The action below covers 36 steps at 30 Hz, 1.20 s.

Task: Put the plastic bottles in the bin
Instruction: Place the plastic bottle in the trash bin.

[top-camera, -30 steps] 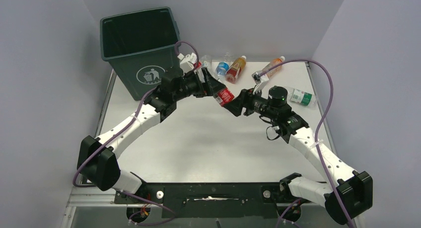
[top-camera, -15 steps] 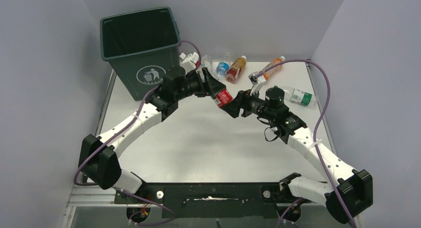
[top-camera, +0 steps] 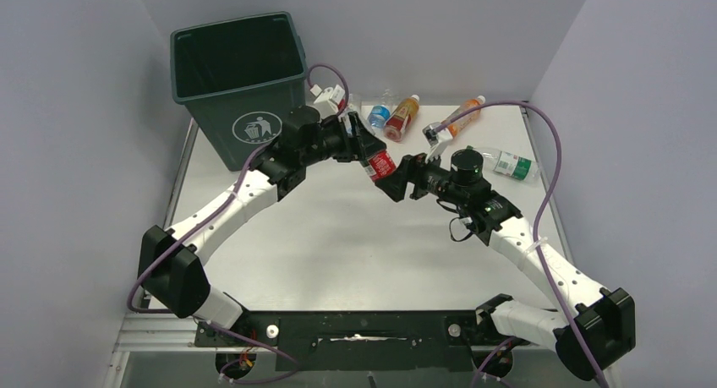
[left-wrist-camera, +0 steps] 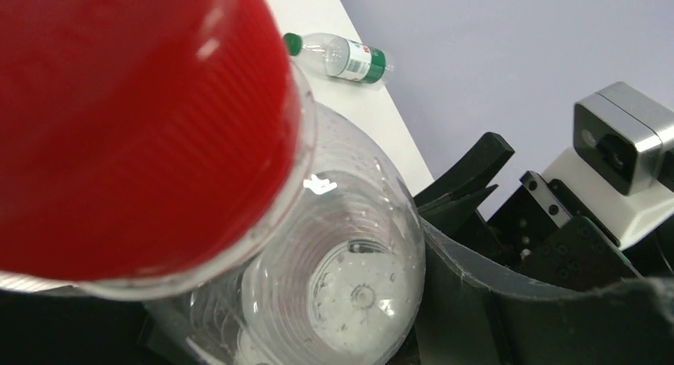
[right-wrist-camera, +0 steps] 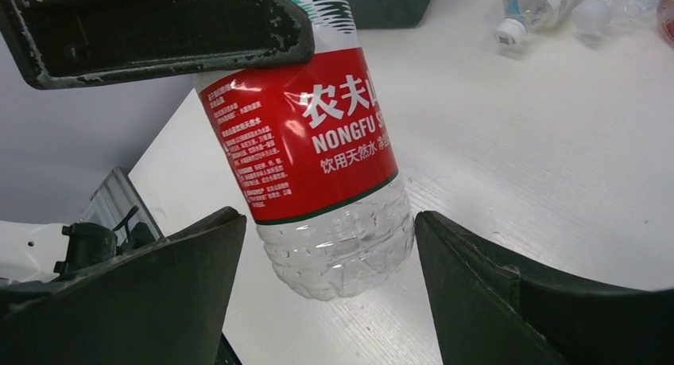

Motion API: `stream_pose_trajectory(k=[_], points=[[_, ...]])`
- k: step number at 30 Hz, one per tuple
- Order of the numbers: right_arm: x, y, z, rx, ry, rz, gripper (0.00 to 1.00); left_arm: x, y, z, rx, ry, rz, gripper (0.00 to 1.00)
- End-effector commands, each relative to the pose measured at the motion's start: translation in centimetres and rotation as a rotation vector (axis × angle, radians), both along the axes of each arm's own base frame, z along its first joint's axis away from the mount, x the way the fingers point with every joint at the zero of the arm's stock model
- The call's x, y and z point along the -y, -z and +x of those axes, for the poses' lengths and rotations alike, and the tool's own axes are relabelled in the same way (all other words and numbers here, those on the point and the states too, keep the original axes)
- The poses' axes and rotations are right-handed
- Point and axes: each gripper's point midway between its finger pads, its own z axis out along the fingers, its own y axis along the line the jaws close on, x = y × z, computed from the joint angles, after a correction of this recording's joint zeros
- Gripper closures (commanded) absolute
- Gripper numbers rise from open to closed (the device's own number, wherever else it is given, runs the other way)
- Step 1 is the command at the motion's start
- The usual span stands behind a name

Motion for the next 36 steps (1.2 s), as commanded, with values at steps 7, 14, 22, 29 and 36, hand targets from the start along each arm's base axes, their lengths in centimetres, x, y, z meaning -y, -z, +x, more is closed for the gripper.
stream_pose_trajectory(k=[7, 14, 22, 29, 36], points=[[0.0, -3.4, 1.3, 0.111, 0.041, 0.01, 0.01, -1.6, -3.5, 2.0, 0.102, -0.044, 0.012, 0.54], [0.3, -3.3, 1.7, 0.109, 0.058, -0.007, 0.02, -3.3, -4.3, 2.8, 0.112, -0.066, 0.008, 0.54], [1.8, -2.9, 2.6, 0.108, 0.13, -0.062, 0.02, -7.4, -6.7, 4.9, 0.155, -0.135, 0.009, 0.53], [6.0, -1.2, 4.8, 0.049, 0.291, -0.151, 0.02, -11.2, -10.5, 6.7, 0.226, -0.199, 0.006, 0.53], [13.0, 1.5, 7.8, -0.058, 0.548, -0.254, 0.02, -15.6, -14.3, 8.4, 0.296, -0.267, -0.013, 0.52]])
